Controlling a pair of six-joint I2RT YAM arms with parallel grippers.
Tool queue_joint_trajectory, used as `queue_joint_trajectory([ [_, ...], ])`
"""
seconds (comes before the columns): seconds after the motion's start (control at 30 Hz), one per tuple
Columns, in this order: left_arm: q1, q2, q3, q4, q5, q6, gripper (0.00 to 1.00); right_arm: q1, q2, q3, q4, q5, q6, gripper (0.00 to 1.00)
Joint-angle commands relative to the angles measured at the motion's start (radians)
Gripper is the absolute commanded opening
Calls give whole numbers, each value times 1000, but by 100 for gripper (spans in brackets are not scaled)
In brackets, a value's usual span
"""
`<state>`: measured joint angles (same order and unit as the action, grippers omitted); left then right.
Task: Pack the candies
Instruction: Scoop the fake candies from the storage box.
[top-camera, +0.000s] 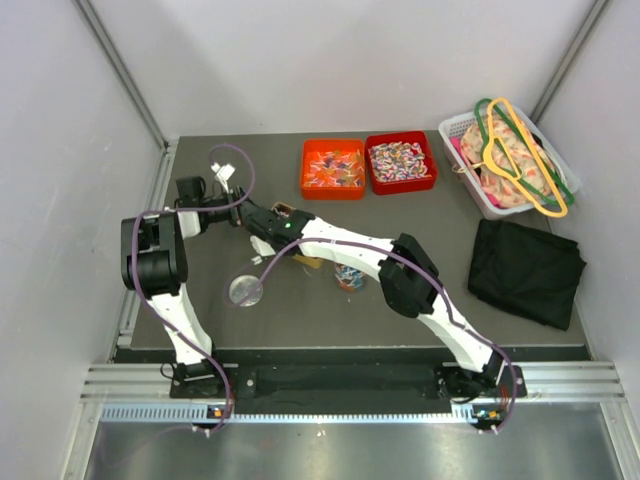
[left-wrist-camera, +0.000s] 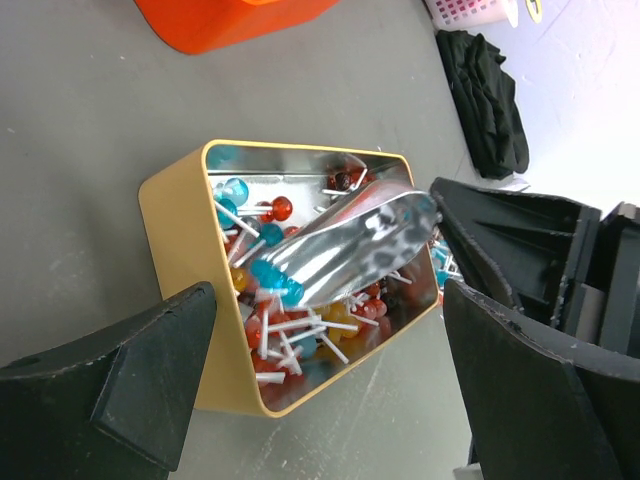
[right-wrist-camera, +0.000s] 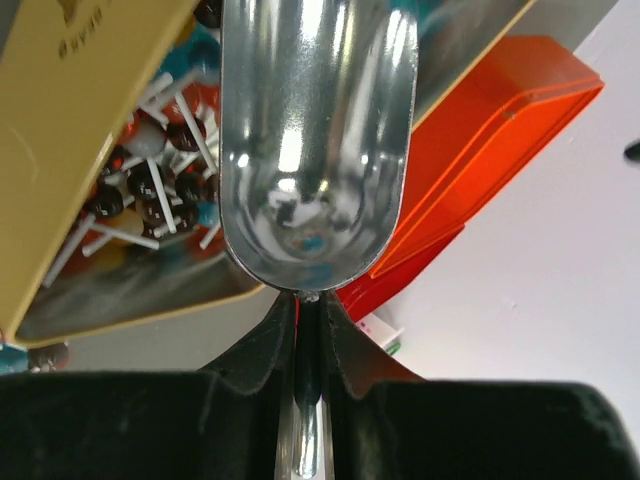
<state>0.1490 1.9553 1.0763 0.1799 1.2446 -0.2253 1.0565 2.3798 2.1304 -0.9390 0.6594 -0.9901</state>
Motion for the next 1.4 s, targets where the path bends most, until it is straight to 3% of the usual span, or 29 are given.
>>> queue_joint_trajectory([
  [0.0, -6, -12, -19, 27, 64, 3, 99, 19, 55, 51, -14, -78, 38, 0],
  [0.4, -5, -21, -27, 38, 67, -12, 99, 30, 102, 97, 19, -133, 60, 0],
  [0.73, -5, -24, -33, 44, 67, -17, 99, 30, 127, 114, 23, -230, 174, 0],
  [1.37, -6, -12, -26, 55, 61, -29, 99, -56, -5, 71, -4, -371, 430, 0],
])
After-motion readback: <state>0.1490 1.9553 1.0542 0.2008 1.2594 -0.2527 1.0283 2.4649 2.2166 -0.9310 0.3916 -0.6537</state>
